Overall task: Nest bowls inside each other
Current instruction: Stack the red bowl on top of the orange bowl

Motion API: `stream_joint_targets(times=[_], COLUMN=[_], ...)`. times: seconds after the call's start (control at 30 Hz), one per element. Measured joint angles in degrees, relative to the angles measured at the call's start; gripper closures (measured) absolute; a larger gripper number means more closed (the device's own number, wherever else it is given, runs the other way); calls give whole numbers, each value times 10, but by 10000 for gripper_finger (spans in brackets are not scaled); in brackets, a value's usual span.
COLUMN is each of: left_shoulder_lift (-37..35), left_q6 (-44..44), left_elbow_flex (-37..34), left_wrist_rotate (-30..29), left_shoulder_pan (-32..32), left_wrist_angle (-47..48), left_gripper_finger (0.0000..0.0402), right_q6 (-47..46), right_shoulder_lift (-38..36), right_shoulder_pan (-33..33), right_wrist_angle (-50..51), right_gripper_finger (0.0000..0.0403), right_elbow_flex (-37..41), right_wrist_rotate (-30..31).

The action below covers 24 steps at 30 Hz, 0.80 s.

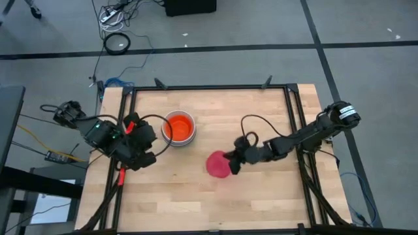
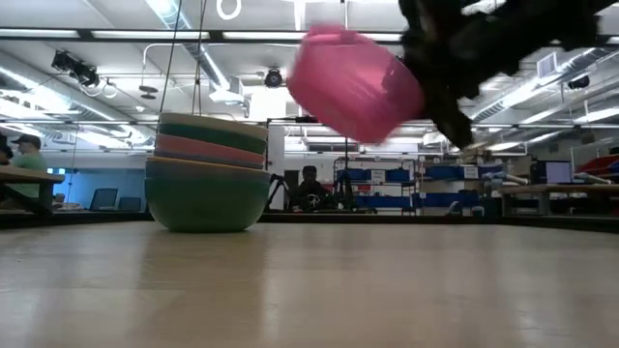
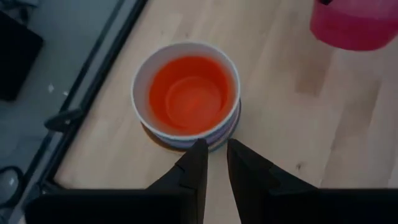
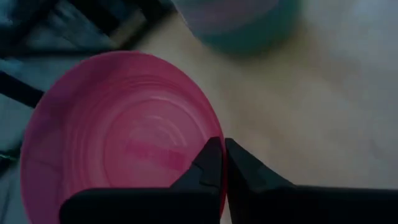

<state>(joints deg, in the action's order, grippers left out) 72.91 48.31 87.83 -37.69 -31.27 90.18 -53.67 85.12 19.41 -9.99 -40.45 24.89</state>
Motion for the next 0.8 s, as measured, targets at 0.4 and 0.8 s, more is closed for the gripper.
stream_joint_targets(times=[0.4, 0.8], left_shoulder_lift=[-23, -29], left_q6=[34, 47], left_elbow_flex=[0, 0], left_wrist_rotate=[-76, -97], left_shoulder_pan=[-59, -87], left_wrist_angle=[-2, -2], left_gripper_finger=[331, 331], right_q6=[266, 357], right_shoulder_lift=[13, 170], right_shoulder_pan=[-113, -196], right_wrist_angle=[-62, 112], right_gripper_finger=[403, 403], right_elbow_flex=[-154, -400], right_wrist_rotate=[-46, -76])
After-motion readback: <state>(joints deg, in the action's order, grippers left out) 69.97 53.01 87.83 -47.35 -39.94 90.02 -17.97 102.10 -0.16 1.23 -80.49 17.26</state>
